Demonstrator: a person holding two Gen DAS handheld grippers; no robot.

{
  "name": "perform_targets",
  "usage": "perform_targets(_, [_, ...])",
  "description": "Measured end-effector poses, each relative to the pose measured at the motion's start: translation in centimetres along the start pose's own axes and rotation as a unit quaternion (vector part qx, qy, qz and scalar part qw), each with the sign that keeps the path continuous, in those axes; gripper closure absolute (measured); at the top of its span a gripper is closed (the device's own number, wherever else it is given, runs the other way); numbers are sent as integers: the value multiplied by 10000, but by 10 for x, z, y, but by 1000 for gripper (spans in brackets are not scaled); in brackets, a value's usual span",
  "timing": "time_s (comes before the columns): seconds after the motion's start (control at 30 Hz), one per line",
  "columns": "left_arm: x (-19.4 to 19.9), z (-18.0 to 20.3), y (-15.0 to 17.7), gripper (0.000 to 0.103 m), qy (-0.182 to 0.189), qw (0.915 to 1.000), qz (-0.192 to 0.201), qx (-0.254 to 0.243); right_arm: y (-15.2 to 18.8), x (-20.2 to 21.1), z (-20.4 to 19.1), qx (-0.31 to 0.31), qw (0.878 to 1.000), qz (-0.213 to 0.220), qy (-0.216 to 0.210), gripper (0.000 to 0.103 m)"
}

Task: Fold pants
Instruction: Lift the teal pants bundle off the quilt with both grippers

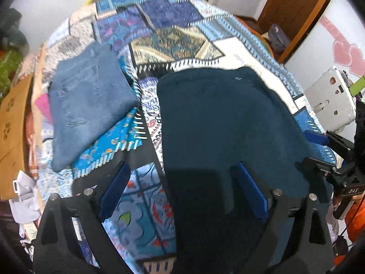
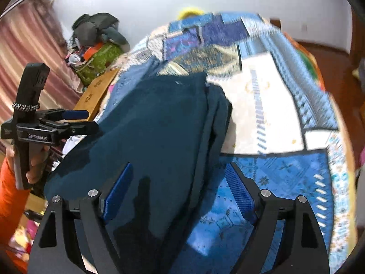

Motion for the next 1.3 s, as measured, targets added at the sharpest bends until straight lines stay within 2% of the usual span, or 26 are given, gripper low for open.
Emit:
perform_targets(0.1, [-23, -8, -9, 9, 137, 9990, -374, 179, 3, -15, 11, -284, 9990, -205, -279, 22])
perform_targets(0.2, [-39, -17, -20, 8, 471, 9952, -704, 482, 3, -25, 20, -528, 9964, -270, -614, 18])
perform_targets(0.4, [-57, -13, -31, 8, 905, 9889, -1021, 582, -3, -39, 22, -614, 9911, -416, -1104, 15])
perform_targets(0.53, [-63, -11, -36, 9, 1251, 9835, -1104, 700, -9, -46, 18, -594, 9889, -489, -1274, 17])
perform_targets(0.6, [-65, -10, -38, 11, 1411, 9807, -1125, 756, -10, -48, 20, -684, 9872, -485, -1359, 23])
perform_targets(0.63, [-66, -9, -38, 17, 1467, 9797, -1133, 766, -9, -48, 21, -743, 9861, -473, -1411, 30])
perform_targets(0.73, [-65, -6, -38, 26, 1608, 9771, -1150, 782, -11, -47, 23, -811, 9844, -451, -1494, 50])
perform_targets(0.83, [-57, 0, -34, 33, 1430, 9832, -950, 617, -15, -40, 15, -630, 9881, -410, -1344, 63])
perform_targets(0.93, [-47, 2, -31, 40, 1416, 9850, -785, 597, -20, -32, 6, -403, 9926, -330, -1098, 70])
perform_targets(1.07, [-20, 4, -26, 49, 1524, 9865, -447, 400, -31, -16, -9, -34, 9958, -156, -905, 72])
perform_targets(1.2, [24, 1, -22, 56, 1622, 9862, 134, 295, -48, 7, -24, 318, 9961, 195, -798, 73])
perform_targets(1.3, [63, -3, -21, 60, 1701, 9828, 661, 291, -66, 19, -38, 554, 9945, 483, -746, 73])
Point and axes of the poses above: each gripper's, at about its wrist camera, not at the fingertips, and x roughly against the way its jaws point, z to its right, y to its underside, the point moved 1 cm from there along -x, roughly the way its jaws point, and after that the axes turned 14 degrees about x, right-handed, at the moved point
